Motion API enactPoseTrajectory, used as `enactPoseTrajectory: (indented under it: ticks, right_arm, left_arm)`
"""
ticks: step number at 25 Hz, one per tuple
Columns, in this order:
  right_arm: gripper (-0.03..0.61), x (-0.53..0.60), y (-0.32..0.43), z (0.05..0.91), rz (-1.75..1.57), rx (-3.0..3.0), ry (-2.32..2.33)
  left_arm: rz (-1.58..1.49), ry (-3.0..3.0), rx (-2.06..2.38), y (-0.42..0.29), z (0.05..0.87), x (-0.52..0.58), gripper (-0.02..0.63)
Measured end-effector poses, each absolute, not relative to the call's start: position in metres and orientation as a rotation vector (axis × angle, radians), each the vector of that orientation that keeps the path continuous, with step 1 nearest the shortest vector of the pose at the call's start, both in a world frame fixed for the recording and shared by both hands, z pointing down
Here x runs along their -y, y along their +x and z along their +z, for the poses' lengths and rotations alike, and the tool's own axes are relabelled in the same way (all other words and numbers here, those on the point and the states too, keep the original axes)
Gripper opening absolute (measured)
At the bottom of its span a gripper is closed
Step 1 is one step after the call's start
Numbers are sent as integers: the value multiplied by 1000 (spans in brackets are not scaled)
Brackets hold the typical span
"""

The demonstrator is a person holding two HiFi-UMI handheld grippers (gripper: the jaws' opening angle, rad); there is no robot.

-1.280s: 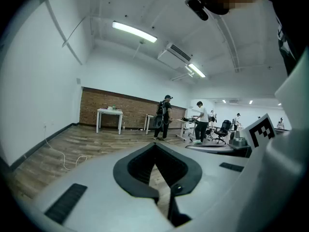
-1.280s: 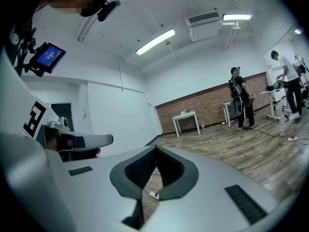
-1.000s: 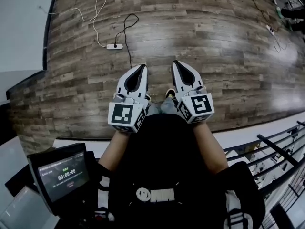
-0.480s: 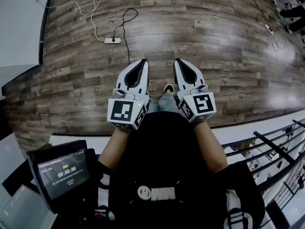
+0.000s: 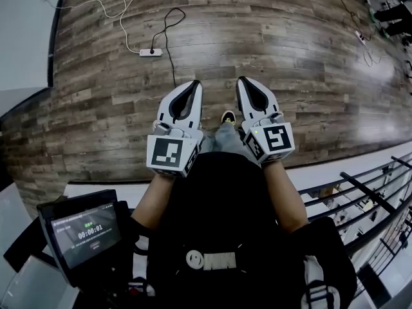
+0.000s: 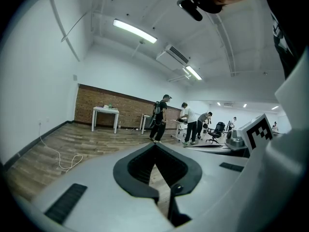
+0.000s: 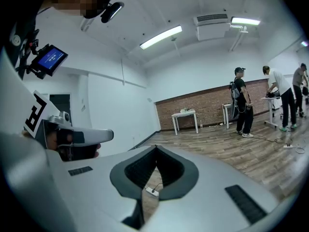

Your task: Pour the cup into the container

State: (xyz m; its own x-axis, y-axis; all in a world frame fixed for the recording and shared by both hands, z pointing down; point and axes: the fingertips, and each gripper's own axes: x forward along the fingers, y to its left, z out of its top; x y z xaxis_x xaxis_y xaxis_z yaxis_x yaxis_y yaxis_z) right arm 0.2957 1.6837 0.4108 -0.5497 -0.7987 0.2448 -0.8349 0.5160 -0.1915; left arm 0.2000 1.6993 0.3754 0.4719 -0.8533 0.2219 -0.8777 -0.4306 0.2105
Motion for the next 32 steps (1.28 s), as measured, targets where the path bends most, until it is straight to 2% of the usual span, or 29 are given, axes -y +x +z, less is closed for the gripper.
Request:
enactPoseTrajectory:
  ticks: [19, 32]
  right_arm:
    - [5, -1662, 287, 412, 408, 2612, 1404]
    - [5, -1584, 325, 422, 451, 2683, 1319]
  left_arm:
    - [180, 2413, 1504, 182, 380, -1678, -2]
    - [201, 2389, 1619, 225, 378, -1602, -2]
